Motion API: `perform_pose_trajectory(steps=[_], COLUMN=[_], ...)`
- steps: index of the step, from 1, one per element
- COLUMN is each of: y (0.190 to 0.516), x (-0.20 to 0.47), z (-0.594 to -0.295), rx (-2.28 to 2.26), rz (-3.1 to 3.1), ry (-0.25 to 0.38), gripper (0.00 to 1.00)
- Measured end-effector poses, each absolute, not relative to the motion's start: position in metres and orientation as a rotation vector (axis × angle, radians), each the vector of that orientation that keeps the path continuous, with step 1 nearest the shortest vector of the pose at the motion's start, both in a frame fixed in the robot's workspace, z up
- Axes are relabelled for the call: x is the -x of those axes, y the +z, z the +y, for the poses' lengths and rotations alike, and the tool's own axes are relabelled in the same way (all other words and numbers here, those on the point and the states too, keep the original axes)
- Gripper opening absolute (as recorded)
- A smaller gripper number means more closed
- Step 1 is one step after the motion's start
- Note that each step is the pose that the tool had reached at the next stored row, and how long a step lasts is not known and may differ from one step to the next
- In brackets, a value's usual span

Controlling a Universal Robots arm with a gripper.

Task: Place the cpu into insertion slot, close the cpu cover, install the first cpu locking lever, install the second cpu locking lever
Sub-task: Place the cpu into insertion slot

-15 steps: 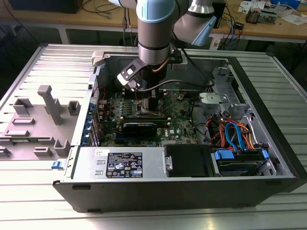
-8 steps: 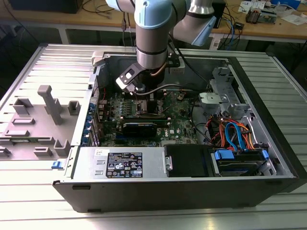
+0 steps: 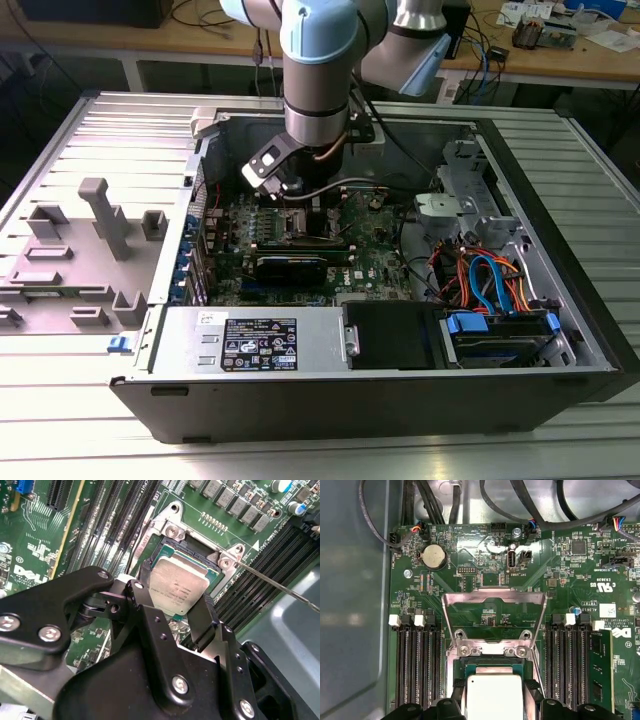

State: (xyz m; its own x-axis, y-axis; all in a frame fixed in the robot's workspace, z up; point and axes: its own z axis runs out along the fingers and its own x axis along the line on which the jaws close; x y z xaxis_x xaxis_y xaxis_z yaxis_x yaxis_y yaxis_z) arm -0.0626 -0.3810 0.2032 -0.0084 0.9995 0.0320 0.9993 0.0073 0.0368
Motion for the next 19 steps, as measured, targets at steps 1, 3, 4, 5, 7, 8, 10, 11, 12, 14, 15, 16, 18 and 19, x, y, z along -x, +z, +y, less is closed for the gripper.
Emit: perform_pose_trajectory(steps=[1, 3, 4, 5, 7, 8, 10, 11, 12, 14, 15, 16, 18, 19], y=[0.2025, 0.2012, 0.201, 0.201, 0.201, 0.2009, 0.2014, 0.2026, 0.2037, 0.2037, 0.2037, 0.2036, 0.2024, 0.2017], x=[0.0626, 0.0626, 0.0626, 0.0626, 0.0626, 0.0626, 0.0626, 0.0626, 0.0626, 0.0626, 0.0626, 0.0626, 0.0622, 0.0622], z=[-0.3808, -0.3804, -0.3801, -0.3802, -0.3801, -0.3801, -0.3801, -0.38, -0.3801, -0.3801, -0.3801, -0.3801, -0.38, -0.38], rx=[-2.21, -2.21, -2.21, -2.21, -2.21, -2.21, -2.21, -2.21, -2.21, -2.214, -2.223, -2.229, -2.23, -2.231], rz=[2.227, 2.227, 2.227, 2.227, 2.228, 2.227, 2.227, 2.227, 2.227, 2.223, 2.214, 2.208, 2.206, 2.207], ry=[0.076, 0.076, 0.076, 0.076, 0.076, 0.076, 0.076, 0.076, 0.076, 0.076, 0.076, 0.075, 0.076, 0.077], gripper=[0.54, 0.54, 0.54, 0.54, 0.54, 0.54, 0.54, 0.54, 0.54, 0.54, 0.54, 0.54, 0.54, 0.54])
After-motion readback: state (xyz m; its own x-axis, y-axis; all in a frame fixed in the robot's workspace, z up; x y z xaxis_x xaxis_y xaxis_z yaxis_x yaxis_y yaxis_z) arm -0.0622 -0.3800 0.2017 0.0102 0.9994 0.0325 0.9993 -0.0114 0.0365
